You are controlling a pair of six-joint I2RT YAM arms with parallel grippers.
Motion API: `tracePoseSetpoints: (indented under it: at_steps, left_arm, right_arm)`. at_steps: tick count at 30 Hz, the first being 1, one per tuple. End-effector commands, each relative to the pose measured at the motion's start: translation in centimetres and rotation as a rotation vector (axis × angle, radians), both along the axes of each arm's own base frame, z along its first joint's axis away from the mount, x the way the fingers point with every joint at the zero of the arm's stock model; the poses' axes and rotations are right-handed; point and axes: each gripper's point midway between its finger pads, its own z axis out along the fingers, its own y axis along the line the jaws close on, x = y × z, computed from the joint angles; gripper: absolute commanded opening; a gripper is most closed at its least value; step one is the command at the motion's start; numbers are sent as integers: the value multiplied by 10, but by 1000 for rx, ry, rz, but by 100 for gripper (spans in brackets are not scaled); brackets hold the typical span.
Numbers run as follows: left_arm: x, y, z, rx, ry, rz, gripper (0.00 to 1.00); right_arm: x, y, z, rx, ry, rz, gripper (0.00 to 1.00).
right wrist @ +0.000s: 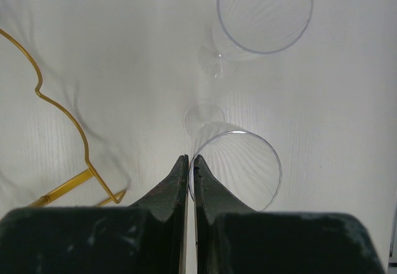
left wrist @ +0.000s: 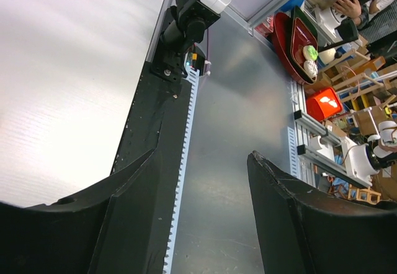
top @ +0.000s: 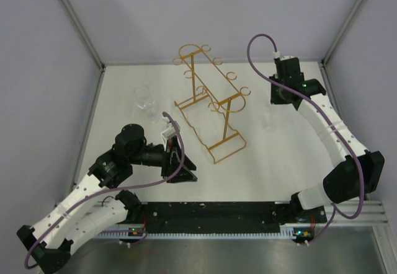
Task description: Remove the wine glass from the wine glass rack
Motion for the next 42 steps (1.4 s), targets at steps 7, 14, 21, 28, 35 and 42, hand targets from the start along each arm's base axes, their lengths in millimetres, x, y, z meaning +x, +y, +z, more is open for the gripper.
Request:
tracePoseSetpoints:
  at_steps: [7,14,21,28,35,42]
  left_arm:
    - [0,-3,8,-39,-69,-32,63]
    - [0,-3,5,-42,-75,-34,63]
    - [0,-3,3,-42,-82,-43,64]
    - [-2,-2,5,-44,-90,-52,64]
    - [-2,-3,7,-53,-91,-58,64]
    - [2,-4,10,-51,-97,-34,64]
  right_arm:
    - [17,-6,14,-9,-66,-22,0]
    - [18,-6,13,-11,-62,-23,10]
    - [21,-4,9,-13,-52,-23,16]
    - [20,-7,20,-14,-76,-32,28]
    - [11,-9,49,4,-125,-30,36]
    - [-3,-5,85,64,-208,-11,39]
